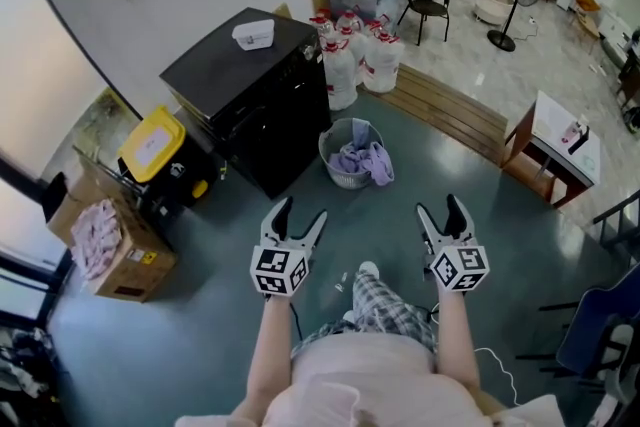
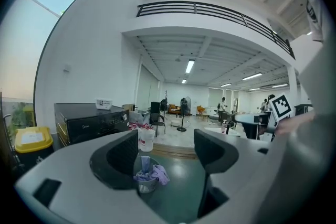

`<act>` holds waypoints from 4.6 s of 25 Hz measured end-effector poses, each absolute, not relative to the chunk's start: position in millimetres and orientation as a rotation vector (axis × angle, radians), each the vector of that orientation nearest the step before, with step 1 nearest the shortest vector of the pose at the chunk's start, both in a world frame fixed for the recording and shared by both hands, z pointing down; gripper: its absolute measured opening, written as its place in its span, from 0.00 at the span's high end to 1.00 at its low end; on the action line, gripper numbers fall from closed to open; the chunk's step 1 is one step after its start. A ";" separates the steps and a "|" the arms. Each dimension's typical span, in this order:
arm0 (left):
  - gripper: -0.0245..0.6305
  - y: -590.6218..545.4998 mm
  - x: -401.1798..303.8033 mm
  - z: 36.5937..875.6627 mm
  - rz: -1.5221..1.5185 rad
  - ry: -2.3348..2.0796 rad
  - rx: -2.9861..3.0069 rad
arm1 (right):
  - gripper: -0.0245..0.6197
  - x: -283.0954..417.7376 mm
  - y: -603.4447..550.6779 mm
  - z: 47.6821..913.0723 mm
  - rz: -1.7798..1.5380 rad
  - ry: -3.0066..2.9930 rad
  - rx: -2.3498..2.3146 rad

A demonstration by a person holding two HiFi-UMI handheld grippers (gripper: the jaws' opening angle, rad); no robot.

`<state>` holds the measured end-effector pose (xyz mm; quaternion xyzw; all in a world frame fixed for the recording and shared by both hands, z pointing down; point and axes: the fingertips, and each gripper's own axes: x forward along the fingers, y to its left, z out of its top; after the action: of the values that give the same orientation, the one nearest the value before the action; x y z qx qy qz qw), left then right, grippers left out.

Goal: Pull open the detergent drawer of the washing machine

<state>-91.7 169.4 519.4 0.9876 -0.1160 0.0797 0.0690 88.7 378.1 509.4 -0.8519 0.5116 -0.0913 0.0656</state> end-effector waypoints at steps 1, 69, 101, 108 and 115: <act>0.47 165.2 -89.3 520.9 0.243 -0.350 2.972 | 0.42 91.5 372.9 509.7 -0.275 1.547 -2.569; 0.47 -356.4 11.3 602.3 0.933 -1.049 2.588 | 0.42 104.6 -355.2 568.2 -0.256 3.467 -1.036; 0.59 -353.3 10.8 664.1 1.708 -0.622 2.550 | 0.61 63.9 -341.9 655.7 0.244 4.168 -0.407; 0.75 -361.9 4.1 665.8 1.846 -0.728 2.580 | 0.73 63.3 -349.4 661.0 0.534 4.198 -0.567; 0.83 -365.9 3.0 665.2 1.901 -0.784 2.595 | 0.83 63.0 -355.6 659.5 0.738 4.200 -0.643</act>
<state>3.0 -365.9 665.2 0.7809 -0.2360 0.5721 -0.0847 63.0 -355.6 659.5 -0.1242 0.8117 0.1426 -0.5526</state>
